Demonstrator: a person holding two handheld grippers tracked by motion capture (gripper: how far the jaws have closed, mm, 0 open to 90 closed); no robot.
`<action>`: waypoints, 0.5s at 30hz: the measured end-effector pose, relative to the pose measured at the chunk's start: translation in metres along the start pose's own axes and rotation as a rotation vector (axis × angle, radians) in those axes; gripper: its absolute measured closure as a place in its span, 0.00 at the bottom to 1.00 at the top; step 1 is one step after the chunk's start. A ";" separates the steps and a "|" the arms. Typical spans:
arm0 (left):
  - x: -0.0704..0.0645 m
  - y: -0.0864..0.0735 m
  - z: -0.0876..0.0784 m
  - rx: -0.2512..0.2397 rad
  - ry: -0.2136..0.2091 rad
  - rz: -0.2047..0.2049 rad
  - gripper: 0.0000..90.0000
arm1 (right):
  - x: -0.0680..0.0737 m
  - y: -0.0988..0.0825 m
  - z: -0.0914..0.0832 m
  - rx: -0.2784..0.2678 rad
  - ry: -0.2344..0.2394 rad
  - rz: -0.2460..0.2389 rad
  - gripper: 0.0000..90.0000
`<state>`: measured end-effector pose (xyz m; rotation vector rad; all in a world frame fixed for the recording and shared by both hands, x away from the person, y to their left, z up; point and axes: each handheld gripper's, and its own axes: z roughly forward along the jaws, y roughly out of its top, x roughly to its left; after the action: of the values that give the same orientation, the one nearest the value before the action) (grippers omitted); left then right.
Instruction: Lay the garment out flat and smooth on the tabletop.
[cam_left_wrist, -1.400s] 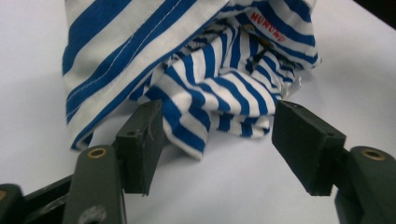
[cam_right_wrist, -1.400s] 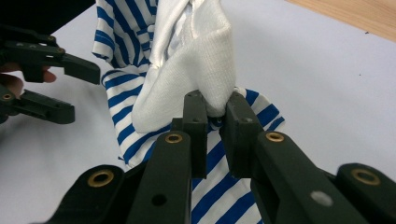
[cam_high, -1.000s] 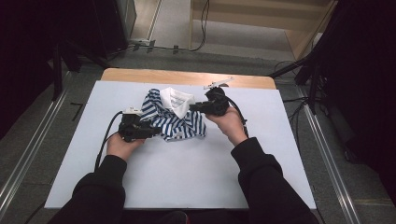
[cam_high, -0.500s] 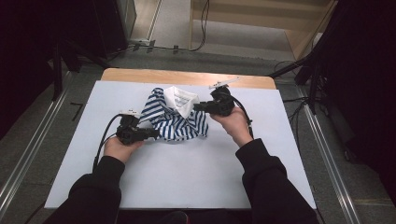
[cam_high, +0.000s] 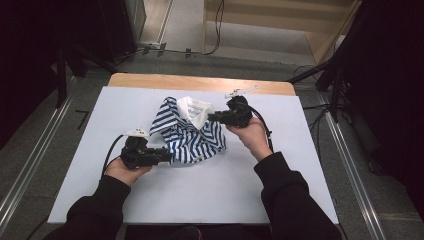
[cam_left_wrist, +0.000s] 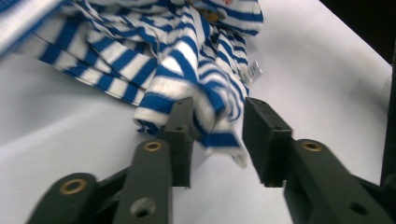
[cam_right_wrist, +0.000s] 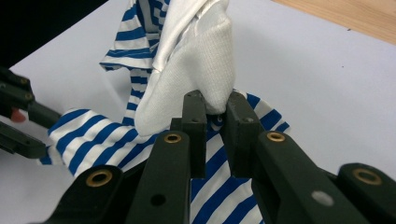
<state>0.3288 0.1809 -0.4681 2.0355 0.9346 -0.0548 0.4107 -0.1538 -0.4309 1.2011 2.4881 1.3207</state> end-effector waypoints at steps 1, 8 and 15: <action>0.000 0.001 -0.003 -0.007 -0.001 0.008 0.63 | 0.000 0.000 0.000 -0.001 0.002 0.000 0.87; 0.004 0.008 -0.017 -0.067 0.049 0.045 0.42 | 0.006 -0.003 -0.001 -0.014 0.014 -0.010 0.87; 0.016 0.025 -0.020 -0.093 0.096 0.044 0.39 | 0.014 -0.012 -0.002 -0.020 0.020 -0.036 0.87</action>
<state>0.3500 0.1969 -0.4438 1.9860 0.9336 0.1089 0.3932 -0.1497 -0.4345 1.1396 2.4915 1.3523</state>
